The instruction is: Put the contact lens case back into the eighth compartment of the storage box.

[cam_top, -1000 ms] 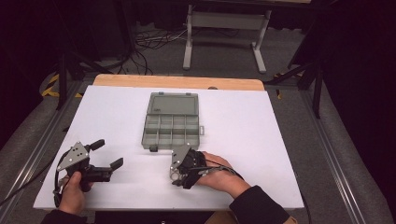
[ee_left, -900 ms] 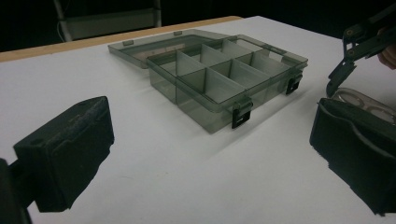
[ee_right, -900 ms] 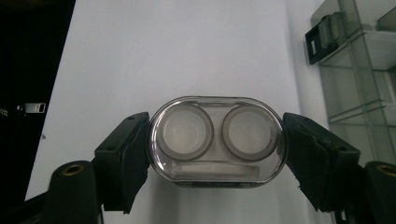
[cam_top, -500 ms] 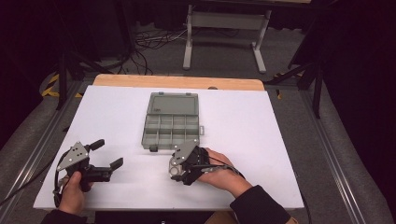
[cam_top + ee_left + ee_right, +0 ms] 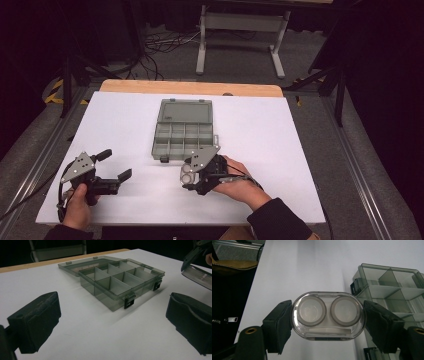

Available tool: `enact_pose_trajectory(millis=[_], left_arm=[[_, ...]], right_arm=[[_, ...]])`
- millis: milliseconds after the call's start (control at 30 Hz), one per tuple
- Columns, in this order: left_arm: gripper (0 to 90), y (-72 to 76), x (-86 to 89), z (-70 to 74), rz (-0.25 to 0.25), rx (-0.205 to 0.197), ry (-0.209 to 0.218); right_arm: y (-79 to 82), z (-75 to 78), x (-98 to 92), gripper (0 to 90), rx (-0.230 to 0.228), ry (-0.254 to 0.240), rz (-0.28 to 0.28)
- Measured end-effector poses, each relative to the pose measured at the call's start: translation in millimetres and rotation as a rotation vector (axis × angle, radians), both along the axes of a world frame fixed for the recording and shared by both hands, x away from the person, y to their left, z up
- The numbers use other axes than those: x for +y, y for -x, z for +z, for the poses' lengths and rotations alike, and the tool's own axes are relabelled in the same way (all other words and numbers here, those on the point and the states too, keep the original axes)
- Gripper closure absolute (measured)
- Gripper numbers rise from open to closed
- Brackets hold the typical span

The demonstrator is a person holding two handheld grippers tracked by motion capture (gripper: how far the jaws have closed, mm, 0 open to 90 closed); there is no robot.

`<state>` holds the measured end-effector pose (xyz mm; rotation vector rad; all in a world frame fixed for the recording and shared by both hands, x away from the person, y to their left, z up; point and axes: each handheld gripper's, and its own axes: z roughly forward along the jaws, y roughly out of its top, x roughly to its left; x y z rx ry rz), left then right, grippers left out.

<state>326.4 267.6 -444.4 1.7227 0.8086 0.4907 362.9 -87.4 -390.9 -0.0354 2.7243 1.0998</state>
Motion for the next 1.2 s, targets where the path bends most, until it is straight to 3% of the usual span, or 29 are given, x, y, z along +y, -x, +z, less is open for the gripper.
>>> enact_pose_trajectory(millis=[200, 633, 1200], left_arm=[[0.5, 0.0, 0.3, 0.1, 0.0, -0.001, 0.001], [0.6, 0.0, 0.3, 0.2, -0.001, -0.001, -0.003], [0.5, 0.0, 0.0, 0.0, -0.001, -0.001, -0.003]], right_arm=[[-1.4, 4.5, -2.9, 26.5, -0.014, -0.015, -0.005], [-9.4, 16.9, -13.1, 26.5, -0.051, 0.002, -0.039], [-31.2, 32.4, -26.2, 26.5, -0.092, 0.004, -0.097]])
